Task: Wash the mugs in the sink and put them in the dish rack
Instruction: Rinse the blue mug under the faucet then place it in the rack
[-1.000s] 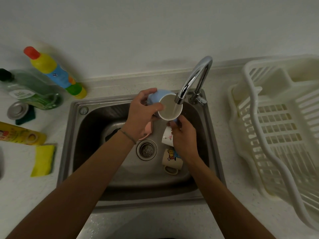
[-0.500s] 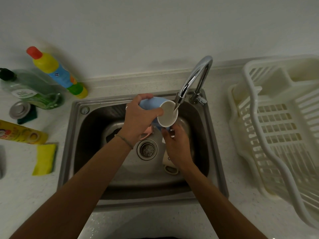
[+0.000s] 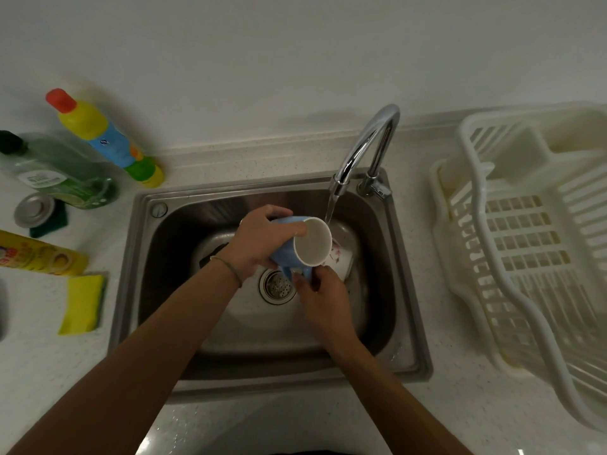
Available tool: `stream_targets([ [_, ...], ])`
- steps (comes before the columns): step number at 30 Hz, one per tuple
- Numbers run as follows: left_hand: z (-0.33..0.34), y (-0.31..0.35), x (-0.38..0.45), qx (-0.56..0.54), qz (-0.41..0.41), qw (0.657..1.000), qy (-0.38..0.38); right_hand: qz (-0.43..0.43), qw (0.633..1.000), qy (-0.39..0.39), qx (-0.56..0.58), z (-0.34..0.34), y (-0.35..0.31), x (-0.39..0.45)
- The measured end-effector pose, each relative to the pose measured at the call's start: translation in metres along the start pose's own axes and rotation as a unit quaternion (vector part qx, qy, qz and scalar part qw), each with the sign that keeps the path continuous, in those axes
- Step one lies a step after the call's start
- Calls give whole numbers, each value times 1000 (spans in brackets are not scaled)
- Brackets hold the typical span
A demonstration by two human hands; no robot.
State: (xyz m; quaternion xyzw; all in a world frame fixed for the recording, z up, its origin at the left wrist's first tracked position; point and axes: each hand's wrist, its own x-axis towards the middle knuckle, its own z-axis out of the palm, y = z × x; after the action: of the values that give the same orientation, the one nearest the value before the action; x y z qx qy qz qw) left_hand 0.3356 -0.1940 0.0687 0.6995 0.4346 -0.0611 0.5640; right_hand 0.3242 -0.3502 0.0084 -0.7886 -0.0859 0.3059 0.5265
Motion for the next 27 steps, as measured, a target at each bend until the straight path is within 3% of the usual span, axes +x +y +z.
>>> stream_targets([
  [3,0,-4,2,-18,-46,998,-33,-8,998,16,-54,0,2,-4],
  [8,0,-20,4,-72,-128,986,-77,-52,963,45,-262,-7,6,-5],
  [12,6,-37,4,-22,-170,981,-88,-64,943,25,-324,-9,18,0],
  [19,12,-65,-7,-1,-187,978,-89,-71,944,-98,-308,-14,37,5],
  [23,13,-88,-13,14,-163,983,-82,-30,945,-143,-293,-8,59,13],
  [27,11,-111,-18,46,-125,987,-89,99,977,-151,-116,-9,63,15],
])
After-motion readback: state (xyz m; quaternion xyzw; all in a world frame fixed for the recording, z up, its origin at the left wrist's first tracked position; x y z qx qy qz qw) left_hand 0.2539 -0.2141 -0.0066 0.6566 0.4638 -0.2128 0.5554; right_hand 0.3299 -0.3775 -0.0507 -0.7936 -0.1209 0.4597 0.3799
